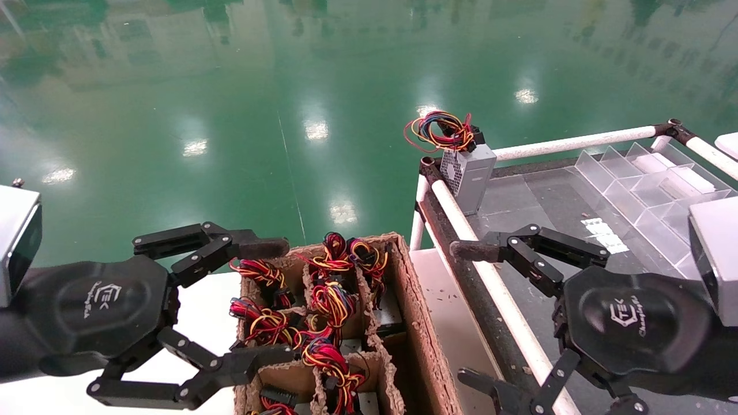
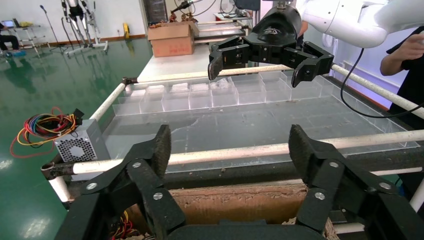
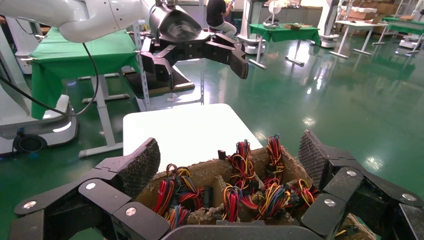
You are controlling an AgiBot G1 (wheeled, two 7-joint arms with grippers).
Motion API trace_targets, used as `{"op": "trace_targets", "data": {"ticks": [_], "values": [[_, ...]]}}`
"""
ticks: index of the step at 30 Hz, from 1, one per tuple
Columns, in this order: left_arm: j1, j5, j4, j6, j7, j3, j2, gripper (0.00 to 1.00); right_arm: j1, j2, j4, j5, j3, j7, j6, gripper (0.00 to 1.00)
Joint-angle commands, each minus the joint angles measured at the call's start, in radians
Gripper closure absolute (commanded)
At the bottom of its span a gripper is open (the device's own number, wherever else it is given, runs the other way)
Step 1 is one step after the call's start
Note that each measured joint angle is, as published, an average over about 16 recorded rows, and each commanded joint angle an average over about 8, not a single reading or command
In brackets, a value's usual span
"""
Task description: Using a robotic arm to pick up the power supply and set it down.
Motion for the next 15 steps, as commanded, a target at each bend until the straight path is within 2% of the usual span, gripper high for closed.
{"op": "trace_targets", "data": {"ticks": [1,15], "values": [[0.0,0.0,0.0,0.0,0.0,0.0,0.0,1.0,0.0,0.0,0.0,0.0,0.0,0.0,0.0,0.0],[0.0,0.0,0.0,0.0,0.0,0.0,0.0,1.0,0.0,0.0,0.0,0.0,0.0,0.0,0.0,0.0]]}}
